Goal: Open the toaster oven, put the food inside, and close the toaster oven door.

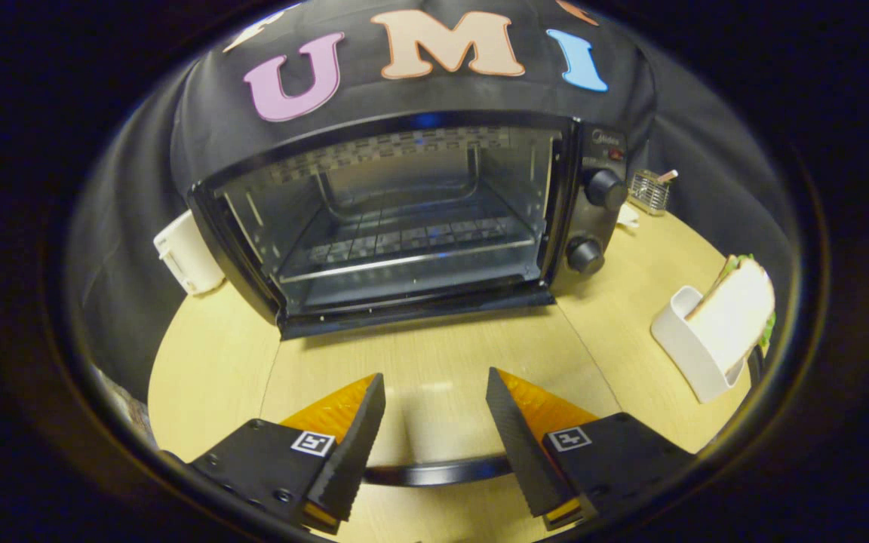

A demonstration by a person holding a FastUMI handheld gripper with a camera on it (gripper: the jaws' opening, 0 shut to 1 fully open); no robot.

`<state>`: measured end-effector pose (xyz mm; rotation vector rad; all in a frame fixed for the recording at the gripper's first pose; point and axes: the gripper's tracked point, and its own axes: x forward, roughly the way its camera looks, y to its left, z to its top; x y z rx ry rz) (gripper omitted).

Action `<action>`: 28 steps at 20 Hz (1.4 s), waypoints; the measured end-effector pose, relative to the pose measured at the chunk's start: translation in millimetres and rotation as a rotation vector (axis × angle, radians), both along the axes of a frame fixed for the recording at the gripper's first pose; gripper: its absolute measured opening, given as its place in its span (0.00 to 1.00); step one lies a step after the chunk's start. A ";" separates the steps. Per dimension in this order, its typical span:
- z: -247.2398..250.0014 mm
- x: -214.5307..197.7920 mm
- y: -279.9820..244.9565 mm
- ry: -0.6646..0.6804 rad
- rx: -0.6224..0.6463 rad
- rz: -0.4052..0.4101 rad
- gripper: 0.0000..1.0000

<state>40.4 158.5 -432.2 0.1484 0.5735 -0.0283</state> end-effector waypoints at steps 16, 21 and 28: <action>7.9 -26.9 -13.5 0.026 -0.032 0.164 0.91; 30.6 -55.5 -51.1 0.001 -0.111 0.228 0.93; 83.2 -76.6 -144.7 -0.130 -0.138 0.171 0.94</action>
